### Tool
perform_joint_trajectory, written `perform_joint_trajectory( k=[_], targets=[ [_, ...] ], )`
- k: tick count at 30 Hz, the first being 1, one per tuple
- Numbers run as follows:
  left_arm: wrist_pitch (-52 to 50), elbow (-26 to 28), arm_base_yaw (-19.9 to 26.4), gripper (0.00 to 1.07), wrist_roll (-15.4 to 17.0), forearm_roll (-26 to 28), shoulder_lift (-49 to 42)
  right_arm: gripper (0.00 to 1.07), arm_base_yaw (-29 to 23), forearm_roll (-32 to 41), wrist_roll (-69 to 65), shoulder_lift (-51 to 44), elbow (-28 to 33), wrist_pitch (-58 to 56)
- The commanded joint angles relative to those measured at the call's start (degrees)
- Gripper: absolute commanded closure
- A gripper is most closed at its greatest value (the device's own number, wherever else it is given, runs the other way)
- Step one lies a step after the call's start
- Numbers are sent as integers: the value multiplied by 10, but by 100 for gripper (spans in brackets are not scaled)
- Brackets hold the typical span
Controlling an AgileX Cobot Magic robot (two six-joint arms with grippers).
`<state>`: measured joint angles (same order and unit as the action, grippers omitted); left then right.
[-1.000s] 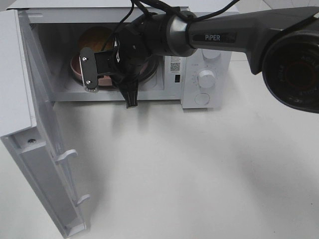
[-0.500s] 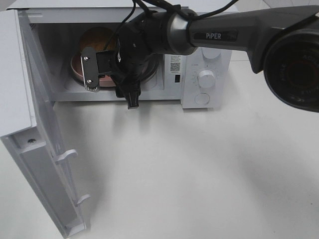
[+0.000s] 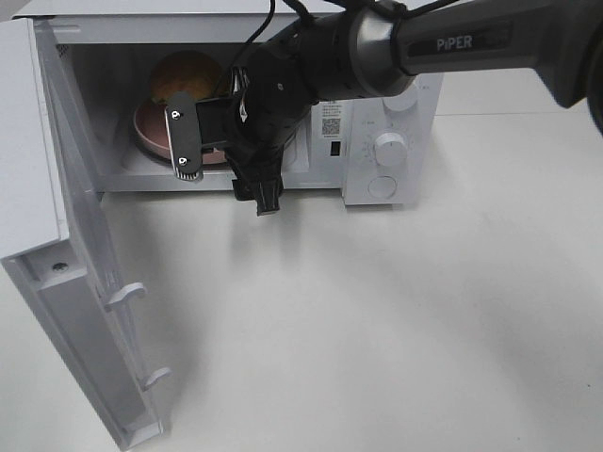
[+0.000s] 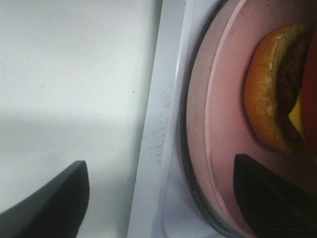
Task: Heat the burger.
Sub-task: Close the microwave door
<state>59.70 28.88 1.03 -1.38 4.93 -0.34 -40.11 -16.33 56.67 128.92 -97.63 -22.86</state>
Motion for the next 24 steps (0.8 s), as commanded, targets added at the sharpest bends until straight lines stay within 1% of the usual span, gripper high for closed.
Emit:
perform_joint_trajectory(
  k=[1, 2, 3, 4, 6, 7, 8, 9, 10, 11, 12, 13, 15, 16, 17, 18, 19, 20, 21, 22, 23, 24],
  targets=[
    [-3, -1, 1, 7, 0, 3, -11, 31, 1, -1, -2, -29, 38, 15],
    [-3, -1, 1, 7, 0, 3, -11, 31, 1, -1, -2, -41, 57, 21],
    [-3, -1, 1, 7, 0, 3, -11, 31, 1, -1, -2, -41, 57, 21],
    [-3, -1, 1, 7, 0, 3, -11, 31, 1, -1, -2, -56, 74, 24],
    [-3, -1, 1, 7, 0, 3, -11, 31, -2, -1, -4, -64, 85, 30],
    [-3, -1, 1, 7, 0, 3, -11, 31, -6, -1, -4, -81, 108, 41],
    [-3, -1, 1, 7, 0, 3, -11, 31, -6, -1, -4, -81, 108, 41],
    [-3, -1, 1, 7, 0, 3, -11, 31, -6, -1, -5, -99, 132, 50],
    [-3, -1, 1, 7, 0, 3, -11, 31, -6, -1, -6, -107, 143, 54],
    [-3, -1, 1, 7, 0, 3, -11, 31, -6, -1, -6, -107, 143, 54],
    [-3, -1, 1, 7, 0, 3, -11, 31, -11, 0, -11, -124, 168, 67],
    [-3, -1, 1, 7, 0, 3, -11, 31, -11, 0, -11, -124, 168, 67],
    [-3, -1, 1, 7, 0, 3, -11, 31, -13, -1, -17, -151, 206, 72],
    [-3, -1, 1, 7, 0, 3, -11, 31, -13, -1, -17, -151, 206, 72],
    [-3, -1, 1, 7, 0, 3, -11, 31, -13, 0, -17, -170, 235, 79],
    [-3, -1, 1, 7, 0, 3, -11, 31, -13, 0, -17, -170, 235, 79],
    [-3, -1, 1, 7, 0, 3, -11, 31, -13, 2, -17, -189, 259, 83],
    [-3, -1, 1, 7, 0, 3, -11, 31, -13, 2, -17, -199, 272, 83],
    [-3, -1, 1, 7, 0, 3, -11, 31, -13, 2, -17, -199, 272, 83],
    [-3, -1, 1, 7, 0, 3, -11, 31, -13, 3, -20, -218, 294, 85],
    [-3, -1, 1, 7, 0, 3, -11, 31, -13, 3, -20, -218, 294, 85],
    [-3, -1, 1, 7, 0, 3, -11, 31, -13, 3, -28, -237, 317, 88]
  ],
)
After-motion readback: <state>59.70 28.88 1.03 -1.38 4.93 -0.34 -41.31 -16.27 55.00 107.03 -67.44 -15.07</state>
